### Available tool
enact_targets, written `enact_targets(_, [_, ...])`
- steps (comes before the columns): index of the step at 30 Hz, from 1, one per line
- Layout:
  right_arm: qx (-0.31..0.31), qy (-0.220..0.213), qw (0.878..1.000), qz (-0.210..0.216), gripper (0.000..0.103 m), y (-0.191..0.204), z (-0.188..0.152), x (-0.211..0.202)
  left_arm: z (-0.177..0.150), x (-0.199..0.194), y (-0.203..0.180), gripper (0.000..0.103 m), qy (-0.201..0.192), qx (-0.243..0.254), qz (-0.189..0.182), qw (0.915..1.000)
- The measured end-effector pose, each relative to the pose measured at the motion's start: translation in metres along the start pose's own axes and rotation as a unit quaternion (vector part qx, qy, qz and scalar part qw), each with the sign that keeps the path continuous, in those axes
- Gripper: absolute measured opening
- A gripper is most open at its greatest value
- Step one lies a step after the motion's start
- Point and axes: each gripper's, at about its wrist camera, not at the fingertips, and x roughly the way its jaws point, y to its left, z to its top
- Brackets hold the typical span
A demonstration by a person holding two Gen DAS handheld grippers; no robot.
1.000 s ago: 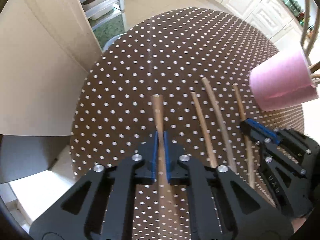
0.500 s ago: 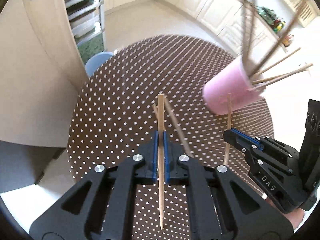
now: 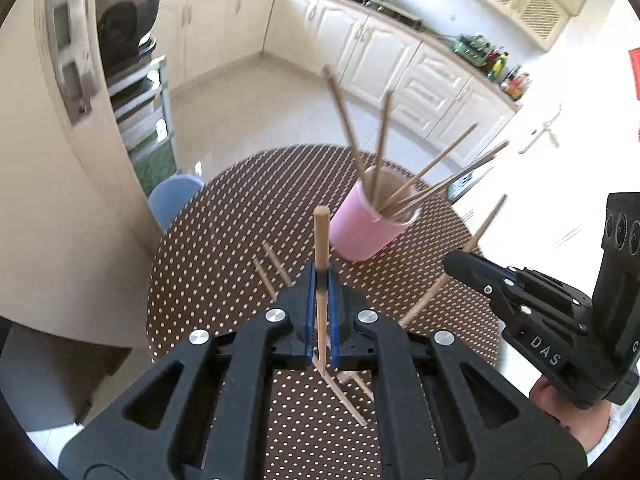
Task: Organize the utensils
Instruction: 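Close the left tool on a stick and lift it over the cup while the right tool raises its stick, then lower both held sticks into the cup and open both tools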
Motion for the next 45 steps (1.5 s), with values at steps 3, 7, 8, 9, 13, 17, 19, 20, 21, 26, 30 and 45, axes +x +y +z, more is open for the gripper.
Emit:
enact_targets(3, [0.000, -0.025, 1.000, -0.007, 0.005, 0.003, 0.008, -0.012, 0.007, -0.017, -0.011, 0.006, -0.023, 0.008, -0.011, 0.9997])
enact_targets(7, [-0.002, -0.061, 0.998, -0.018, 0.005, 0.002, 0.022, -0.035, 0.020, -0.036, -0.027, 0.006, -0.054, 0.022, -0.023, 0.9980])
enact_targets(8, [-0.003, -0.068, 0.997, -0.022, 0.005, 0.002, 0.025, -0.038, 0.024, -0.040, -0.031, 0.006, -0.061, 0.026, -0.025, 0.9975])
enact_targets(9, [-0.005, -0.077, 0.997, -0.025, 0.005, 0.001, 0.030, -0.045, 0.029, -0.044, -0.036, 0.006, -0.069, 0.030, -0.030, 0.9967])
enact_targets(13, [-0.007, -0.101, 0.994, -0.035, 0.005, -0.004, 0.044, -0.055, 0.049, -0.050, -0.051, 0.006, -0.093, 0.040, -0.039, 0.9941])
enact_targets(17, [-0.011, -0.121, 0.992, -0.045, 0.005, -0.009, 0.059, -0.059, 0.067, -0.052, -0.060, 0.006, -0.115, 0.042, -0.045, 0.9915])
enact_targets(19, [-0.014, -0.130, 0.990, -0.048, 0.005, -0.012, 0.066, -0.059, 0.077, -0.050, -0.064, 0.006, -0.128, 0.040, -0.045, 0.9900])
enact_targets(20, [-0.015, -0.133, 0.990, -0.049, 0.005, -0.013, 0.069, -0.058, 0.081, -0.049, -0.066, 0.006, -0.132, 0.040, -0.044, 0.9895])
enact_targets(21, [-0.016, -0.138, 0.989, -0.051, 0.005, -0.015, 0.073, -0.056, 0.086, -0.047, -0.068, 0.006, -0.140, 0.040, -0.038, 0.9885])
enact_targets(26, [-0.022, -0.145, 0.988, -0.056, 0.005, -0.022, 0.082, -0.047, 0.099, -0.034, -0.076, 0.006, -0.155, 0.045, -0.035, 0.9863])
enact_targets(30, [-0.029, -0.140, 0.988, -0.061, 0.005, -0.027, 0.085, -0.033, 0.103, -0.017, -0.080, 0.006, -0.153, 0.052, -0.025, 0.9865])
enact_targets(45, [-0.033, -0.099, 0.993, -0.061, 0.005, -0.037, 0.063, -0.002, 0.078, 0.032, -0.084, 0.006, -0.120, 0.079, -0.005, 0.9896])
